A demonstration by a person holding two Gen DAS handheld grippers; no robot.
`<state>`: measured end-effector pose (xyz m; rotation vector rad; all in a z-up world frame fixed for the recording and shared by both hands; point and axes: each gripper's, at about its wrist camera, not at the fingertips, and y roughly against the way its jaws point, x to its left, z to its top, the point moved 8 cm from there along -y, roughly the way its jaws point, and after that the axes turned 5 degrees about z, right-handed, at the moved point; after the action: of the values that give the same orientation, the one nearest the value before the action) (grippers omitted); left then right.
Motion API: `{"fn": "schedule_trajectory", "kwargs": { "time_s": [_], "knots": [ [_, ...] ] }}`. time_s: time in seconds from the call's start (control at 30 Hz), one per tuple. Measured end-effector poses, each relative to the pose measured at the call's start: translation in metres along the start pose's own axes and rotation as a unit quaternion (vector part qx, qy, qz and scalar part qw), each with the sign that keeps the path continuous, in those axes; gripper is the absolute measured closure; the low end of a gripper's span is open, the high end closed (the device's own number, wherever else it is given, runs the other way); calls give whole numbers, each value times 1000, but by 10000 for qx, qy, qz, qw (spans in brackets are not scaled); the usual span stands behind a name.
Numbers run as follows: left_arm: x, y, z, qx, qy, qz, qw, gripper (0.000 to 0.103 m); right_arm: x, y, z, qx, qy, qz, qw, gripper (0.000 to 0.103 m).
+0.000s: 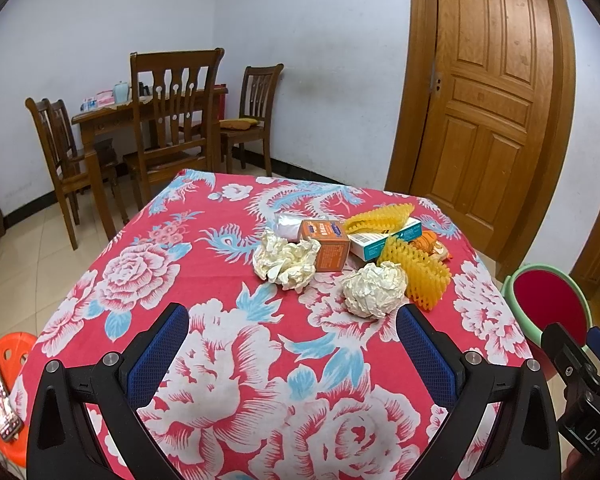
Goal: Collect trash
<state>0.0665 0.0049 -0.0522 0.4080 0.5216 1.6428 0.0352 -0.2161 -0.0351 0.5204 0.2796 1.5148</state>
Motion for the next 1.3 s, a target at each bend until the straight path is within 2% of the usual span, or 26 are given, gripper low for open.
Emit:
{"fn": "schedule_trajectory", "kwargs": {
  "time_s": [0.87,0.9,1.3],
  "knots": [
    [3,-7,-14,156,-16,70,9999,0,5,-7,-13,102,17,43,9999,1],
    [-1,-13,-5,187,-21,77,9998,0,4,-8,-10,117,17,49,9999,1],
    [17,-38,8,429,9,230,9988,0,21,-31,8,447,380,420,9974,1]
  ]
}}
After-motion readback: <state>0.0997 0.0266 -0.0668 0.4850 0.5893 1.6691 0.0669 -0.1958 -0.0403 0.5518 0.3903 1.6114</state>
